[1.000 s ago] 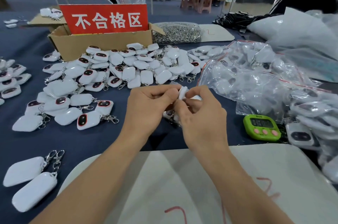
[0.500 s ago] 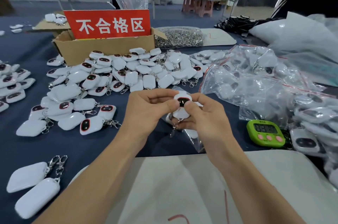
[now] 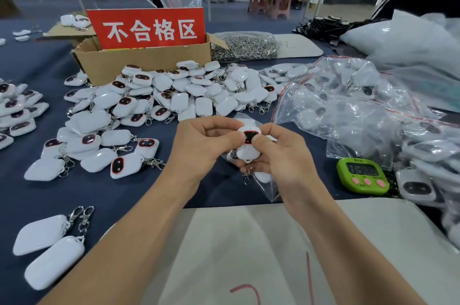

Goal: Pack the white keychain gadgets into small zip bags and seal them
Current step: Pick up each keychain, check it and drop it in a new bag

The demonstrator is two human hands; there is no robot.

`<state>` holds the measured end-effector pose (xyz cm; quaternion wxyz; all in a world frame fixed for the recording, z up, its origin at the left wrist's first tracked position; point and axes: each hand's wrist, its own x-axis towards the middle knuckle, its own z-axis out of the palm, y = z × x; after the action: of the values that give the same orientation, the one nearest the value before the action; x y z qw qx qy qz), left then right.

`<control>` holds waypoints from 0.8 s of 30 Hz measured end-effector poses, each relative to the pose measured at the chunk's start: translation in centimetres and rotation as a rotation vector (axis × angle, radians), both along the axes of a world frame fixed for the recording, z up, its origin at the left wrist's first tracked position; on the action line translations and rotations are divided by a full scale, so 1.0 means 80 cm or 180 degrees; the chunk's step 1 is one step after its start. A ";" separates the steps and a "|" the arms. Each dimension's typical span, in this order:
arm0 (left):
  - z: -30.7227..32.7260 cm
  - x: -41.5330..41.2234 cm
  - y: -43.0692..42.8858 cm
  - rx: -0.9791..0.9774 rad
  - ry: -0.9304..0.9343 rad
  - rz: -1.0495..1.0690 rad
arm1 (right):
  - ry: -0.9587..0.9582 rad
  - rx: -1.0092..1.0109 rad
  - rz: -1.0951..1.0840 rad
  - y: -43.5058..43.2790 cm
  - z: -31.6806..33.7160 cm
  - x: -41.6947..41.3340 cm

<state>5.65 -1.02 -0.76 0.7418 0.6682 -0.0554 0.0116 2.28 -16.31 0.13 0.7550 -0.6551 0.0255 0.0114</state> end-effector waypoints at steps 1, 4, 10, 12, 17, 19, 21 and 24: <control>0.000 0.000 0.000 0.0024 0.0007 0.0018 | 0.0001 0.0009 0.0006 0.000 0.000 0.001; 0.000 0.000 -0.002 0.0117 0.0036 0.0099 | -0.0023 -0.0048 0.0033 0.000 -0.001 0.002; 0.002 -0.002 -0.002 0.0120 0.0087 0.0303 | -0.0019 -0.0278 0.0157 0.003 0.000 0.001; 0.002 -0.001 -0.002 0.0109 0.0100 0.0323 | -0.0032 -0.0388 0.0176 0.003 -0.001 0.001; 0.002 0.001 0.001 0.0008 0.0202 0.0140 | -0.0076 -0.0623 0.0180 0.004 -0.004 0.002; 0.002 0.001 0.002 0.0005 0.0196 0.0105 | -0.0079 -0.0644 0.0169 0.003 -0.004 0.003; 0.002 0.001 0.002 0.0004 0.0190 0.0089 | -0.0077 -0.0645 0.0151 0.004 -0.004 0.003; 0.003 0.001 0.002 -0.0008 0.0185 0.0058 | -0.0058 -0.0638 0.0117 0.004 -0.004 0.004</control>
<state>5.69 -0.88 -0.52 0.7437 0.6679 -0.0277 -0.0010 2.57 -15.97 -0.19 0.6856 -0.7277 0.0078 0.0167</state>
